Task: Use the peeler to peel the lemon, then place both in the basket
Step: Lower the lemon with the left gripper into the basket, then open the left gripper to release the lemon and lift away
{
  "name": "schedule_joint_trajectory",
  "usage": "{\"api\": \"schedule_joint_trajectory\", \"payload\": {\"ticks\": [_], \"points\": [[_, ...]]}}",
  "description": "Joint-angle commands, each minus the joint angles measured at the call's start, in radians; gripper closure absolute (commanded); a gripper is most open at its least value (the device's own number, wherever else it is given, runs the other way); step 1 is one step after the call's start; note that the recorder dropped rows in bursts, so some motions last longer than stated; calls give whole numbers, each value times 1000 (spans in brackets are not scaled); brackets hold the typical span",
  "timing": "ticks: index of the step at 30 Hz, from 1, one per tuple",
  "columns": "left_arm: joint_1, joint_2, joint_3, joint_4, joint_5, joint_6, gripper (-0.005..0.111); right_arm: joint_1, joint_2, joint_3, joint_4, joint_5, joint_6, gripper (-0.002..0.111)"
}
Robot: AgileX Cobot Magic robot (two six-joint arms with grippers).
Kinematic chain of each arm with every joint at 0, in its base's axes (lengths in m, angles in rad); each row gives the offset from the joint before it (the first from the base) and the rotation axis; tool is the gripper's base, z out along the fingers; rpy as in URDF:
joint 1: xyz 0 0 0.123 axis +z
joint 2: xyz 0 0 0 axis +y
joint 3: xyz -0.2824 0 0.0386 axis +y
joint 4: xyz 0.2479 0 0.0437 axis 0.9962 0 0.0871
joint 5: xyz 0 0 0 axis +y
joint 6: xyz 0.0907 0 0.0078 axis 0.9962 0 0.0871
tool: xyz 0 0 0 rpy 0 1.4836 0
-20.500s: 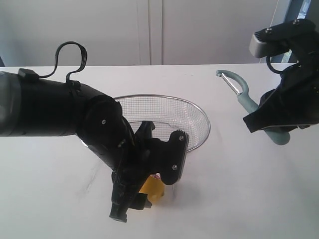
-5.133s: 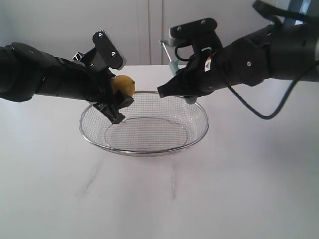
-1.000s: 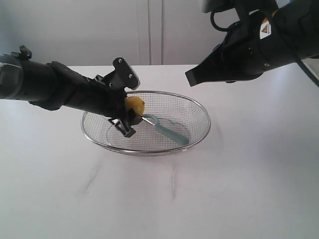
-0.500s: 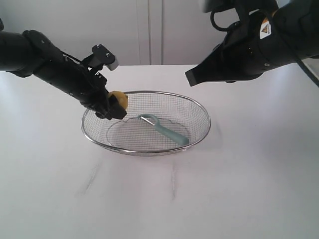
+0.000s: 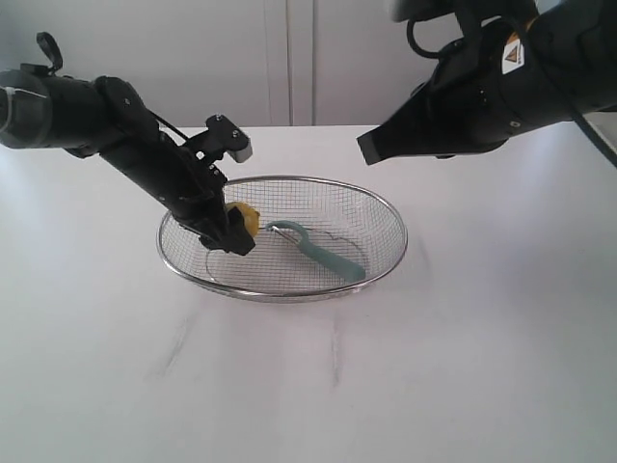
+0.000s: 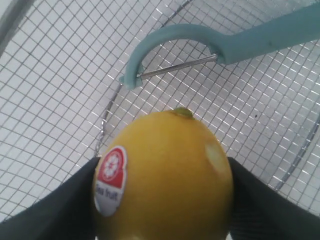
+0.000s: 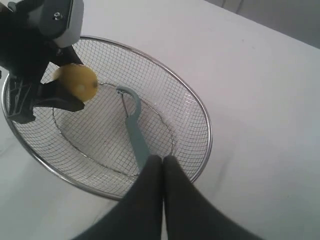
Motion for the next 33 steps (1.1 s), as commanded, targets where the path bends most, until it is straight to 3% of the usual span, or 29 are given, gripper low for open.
{"api": "schedule_joint_trajectory", "payload": {"ticks": [1, 3, 9, 14, 19, 23, 33], "points": [[-9, 11, -8, -8, 7, -13, 100, 1, -4, 3, 0, 7, -7, 108], [-11, 16, -8, -8, 6, -25, 89, 1, -4, 3, -3, 7, -7, 108], [-11, 28, -8, -4, 4, -30, 73, 1, -4, 3, -3, 7, -7, 108], [-11, 28, -8, -1, 6, -34, 43, 1, -4, 3, -3, 7, -7, 108], [-11, 28, -8, -1, 18, -34, 36, 1, -4, 3, -3, 7, -7, 108], [-11, 28, -8, -1, 29, -34, 18, 1, -4, 3, -3, 7, -7, 108], [-11, -14, -8, 4, 40, -34, 18, 1, -4, 3, -3, 7, -7, 108]]}}
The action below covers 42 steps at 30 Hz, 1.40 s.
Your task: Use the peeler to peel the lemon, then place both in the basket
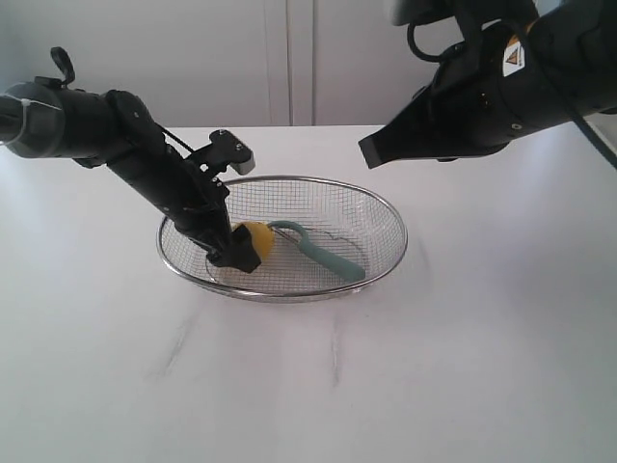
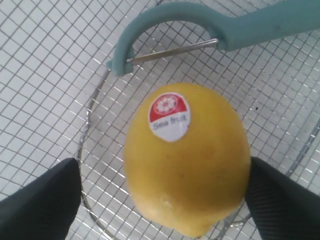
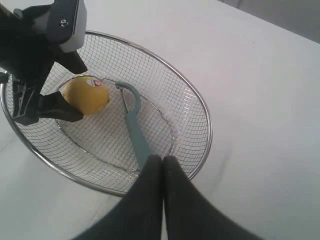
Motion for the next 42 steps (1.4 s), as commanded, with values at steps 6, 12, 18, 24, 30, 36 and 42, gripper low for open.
{"api": "schedule_joint_trajectory", "payload": {"ticks": [6, 12, 18, 24, 30, 36, 42], "points": [[-7, -114, -6, -4, 108, -5, 18, 1, -4, 3, -3, -7, -7, 108], [-7, -194, -6, -4, 192, -25, 29, 1, -4, 3, -3, -7, -7, 108], [-7, -318, -6, -4, 211, -81, 74, 1, -4, 3, -1, -7, 5, 108], [-5, -425, -6, 48, 243, -123, 107, 1, -47, 3, -31, -7, 82, 108], [2, -568, 30, 227, 256, -290, 107, 1, -157, 3, -138, 5, 193, 108], [44, -741, 132, 223, 252, -330, 107, 1, -261, 35, -237, 43, 302, 108], [98, -938, 288, 223, 226, -357, 107, 1, -394, 138, -345, 53, 429, 108]]}}
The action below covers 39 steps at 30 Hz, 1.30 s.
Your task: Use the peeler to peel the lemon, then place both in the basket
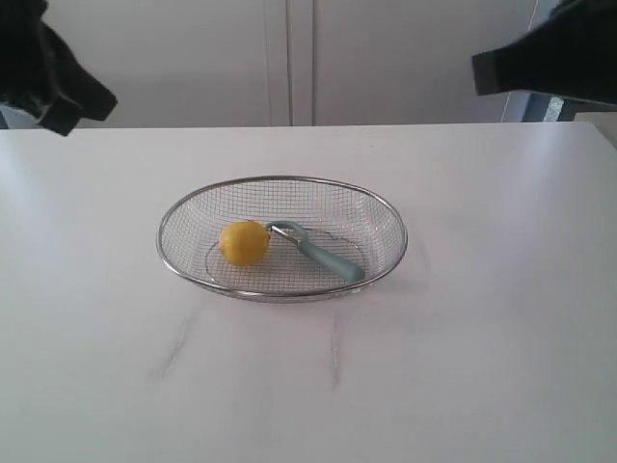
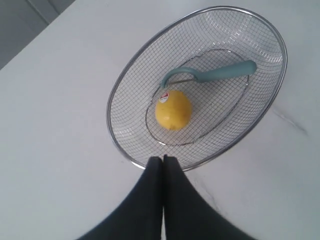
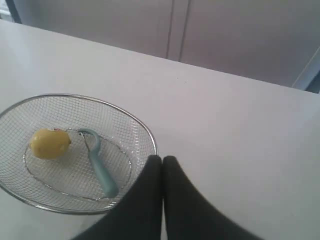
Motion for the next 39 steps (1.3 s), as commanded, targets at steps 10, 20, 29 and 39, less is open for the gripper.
{"api": "schedule_joint_trajectory", "payload": {"ticks": [10, 20, 29, 39], "points": [[42, -333, 285, 4, -79, -60, 107, 1, -221, 137, -80, 9, 126, 108], [42, -349, 298, 4, -79, -60, 107, 1, -232, 137, -78, 7, 151, 108], [42, -349, 298, 4, -79, -58, 107, 1, -232, 137, -78, 7, 151, 108], [42, -349, 298, 4, -79, -58, 107, 1, -232, 137, -78, 7, 151, 108]]}}
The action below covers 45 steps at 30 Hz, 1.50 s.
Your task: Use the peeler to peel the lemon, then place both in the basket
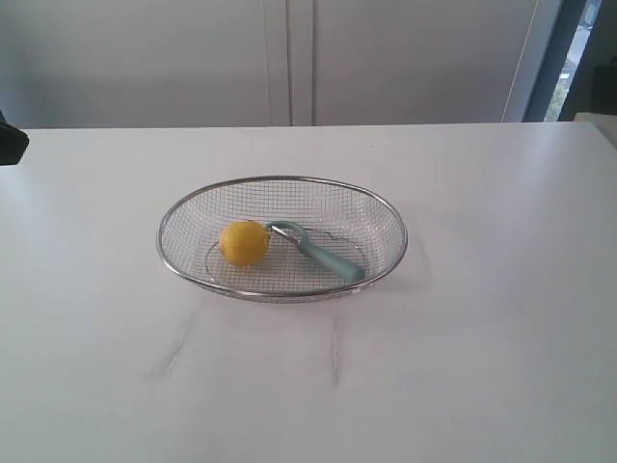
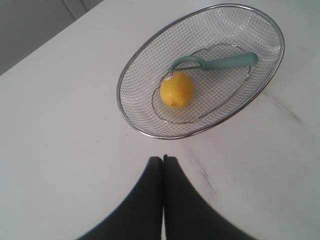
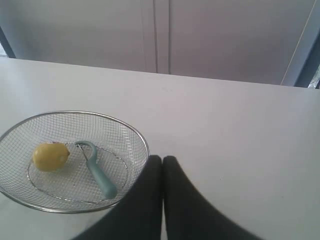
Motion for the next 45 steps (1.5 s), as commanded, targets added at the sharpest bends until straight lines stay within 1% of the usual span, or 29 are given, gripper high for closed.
{"api": "schedule_joint_trajectory", "payload": {"ticks": [1, 6, 9, 13, 16, 19, 22, 25, 31, 35, 40, 45], "points": [[3, -12, 4, -3, 4, -8, 107, 1, -6, 4, -11, -9, 8, 108], [3, -12, 4, -3, -2, -5, 107, 1, -6, 4, -11, -9, 8, 108], [3, -12, 4, 1, -65, -4, 107, 1, -6, 4, -11, -9, 8, 108], [3, -12, 6, -10, -81, -4, 107, 1, -6, 4, -11, -9, 8, 108], [3, -17, 26, -29, -168, -4, 107, 1, -6, 4, -11, -9, 8, 108], [25, -62, 67, -74, -281, -4, 107, 1, -6, 4, -11, -9, 8, 108], [68, -134, 133, -155, -363, -4, 107, 1, -6, 4, -11, -9, 8, 108], [110, -204, 196, -172, -372, -4, 107, 1, -6, 4, -11, -9, 8, 108], [169, -341, 387, -229, -466, -8, 107, 1, -6, 4, -11, -9, 8, 108], [206, -463, 528, -299, -491, -8, 107, 1, -6, 4, -11, -9, 8, 108], [245, -632, 662, -335, -507, -8, 107, 1, -6, 4, -11, -7, 8, 108], [250, -780, 766, -343, -547, -8, 107, 1, -6, 4, -11, -7, 8, 108]]}}
